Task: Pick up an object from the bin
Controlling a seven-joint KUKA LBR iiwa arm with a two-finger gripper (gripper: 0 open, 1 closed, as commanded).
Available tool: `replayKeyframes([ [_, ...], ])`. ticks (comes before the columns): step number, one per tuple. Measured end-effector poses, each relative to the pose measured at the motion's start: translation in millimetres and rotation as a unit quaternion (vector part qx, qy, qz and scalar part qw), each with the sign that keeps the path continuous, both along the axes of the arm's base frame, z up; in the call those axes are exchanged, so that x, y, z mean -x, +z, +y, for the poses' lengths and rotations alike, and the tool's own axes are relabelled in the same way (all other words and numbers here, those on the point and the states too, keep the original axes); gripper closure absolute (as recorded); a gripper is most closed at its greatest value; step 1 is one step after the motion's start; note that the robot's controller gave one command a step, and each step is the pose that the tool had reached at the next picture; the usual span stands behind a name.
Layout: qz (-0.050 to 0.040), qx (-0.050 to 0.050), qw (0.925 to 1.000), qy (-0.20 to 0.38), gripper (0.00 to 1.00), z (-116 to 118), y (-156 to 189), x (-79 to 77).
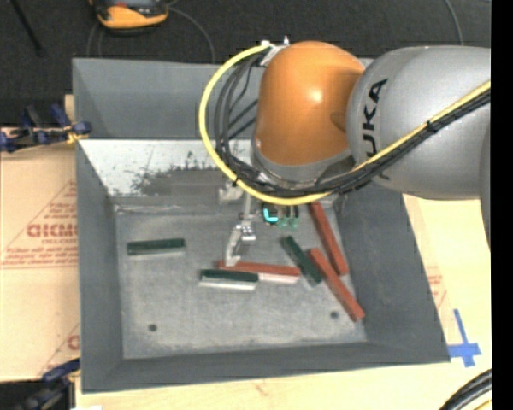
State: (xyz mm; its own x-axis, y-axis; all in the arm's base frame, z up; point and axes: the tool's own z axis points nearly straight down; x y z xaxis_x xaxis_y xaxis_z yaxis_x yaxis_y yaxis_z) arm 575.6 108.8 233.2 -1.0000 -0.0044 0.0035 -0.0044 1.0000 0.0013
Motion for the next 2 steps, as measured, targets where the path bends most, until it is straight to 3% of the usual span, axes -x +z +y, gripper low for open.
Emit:
replayKeyframes([
  [1, -0.0038, 0.000, 1.0000, -0.001, 0.00, 0, 4, -1.5],
  [2, -0.0081, -0.001, 0.9999, -0.014, 0.00, 3, -38, -12.0],
])
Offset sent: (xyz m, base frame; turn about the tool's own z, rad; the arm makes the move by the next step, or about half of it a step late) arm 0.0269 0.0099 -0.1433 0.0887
